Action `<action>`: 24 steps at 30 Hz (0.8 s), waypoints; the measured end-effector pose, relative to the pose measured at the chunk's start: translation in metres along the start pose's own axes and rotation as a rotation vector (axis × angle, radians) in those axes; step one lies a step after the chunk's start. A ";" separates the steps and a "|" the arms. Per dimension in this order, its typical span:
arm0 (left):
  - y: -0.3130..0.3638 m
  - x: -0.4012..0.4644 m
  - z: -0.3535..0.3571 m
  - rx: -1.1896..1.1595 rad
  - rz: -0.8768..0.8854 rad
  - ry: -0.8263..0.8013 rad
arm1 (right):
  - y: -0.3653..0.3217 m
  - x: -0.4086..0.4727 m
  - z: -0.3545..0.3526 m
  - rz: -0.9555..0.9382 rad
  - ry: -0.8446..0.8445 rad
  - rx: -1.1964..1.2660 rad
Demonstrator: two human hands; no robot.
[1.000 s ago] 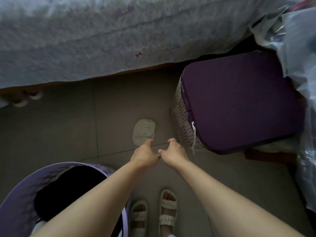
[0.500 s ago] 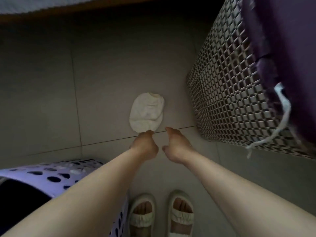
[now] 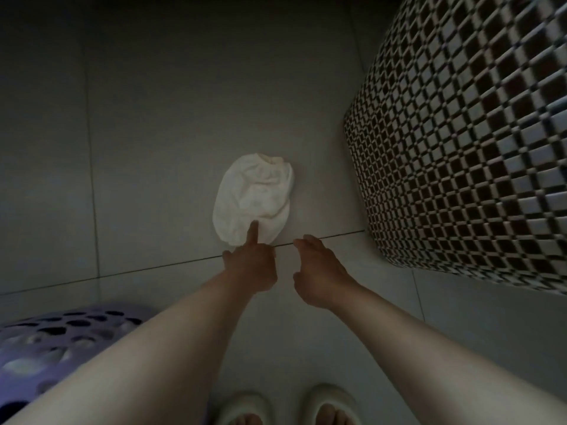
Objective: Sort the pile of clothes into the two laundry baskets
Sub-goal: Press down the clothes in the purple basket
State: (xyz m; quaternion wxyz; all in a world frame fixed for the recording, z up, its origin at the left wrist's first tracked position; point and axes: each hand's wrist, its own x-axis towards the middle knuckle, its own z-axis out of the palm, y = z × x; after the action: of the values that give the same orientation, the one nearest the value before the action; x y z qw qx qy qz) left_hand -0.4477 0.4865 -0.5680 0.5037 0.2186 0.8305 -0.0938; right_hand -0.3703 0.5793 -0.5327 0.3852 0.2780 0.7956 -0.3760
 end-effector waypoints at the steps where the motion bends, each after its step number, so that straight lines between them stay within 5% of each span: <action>1: 0.000 0.003 0.002 0.020 0.000 -0.016 | -0.001 0.002 0.001 -0.005 0.004 -0.001; 11: 0.002 -0.020 -0.017 0.066 0.004 0.233 | -0.017 -0.019 -0.009 0.005 0.031 -0.003; 24: 0.017 -0.179 -0.146 -0.300 -0.002 0.511 | -0.108 -0.148 -0.097 -0.071 0.235 0.027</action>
State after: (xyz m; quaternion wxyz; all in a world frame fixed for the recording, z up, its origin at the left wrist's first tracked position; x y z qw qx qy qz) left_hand -0.4854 0.5085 -0.3405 0.3047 0.1573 0.9353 0.0875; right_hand -0.4069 0.5750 -0.3287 0.2721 0.2970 0.8394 -0.3649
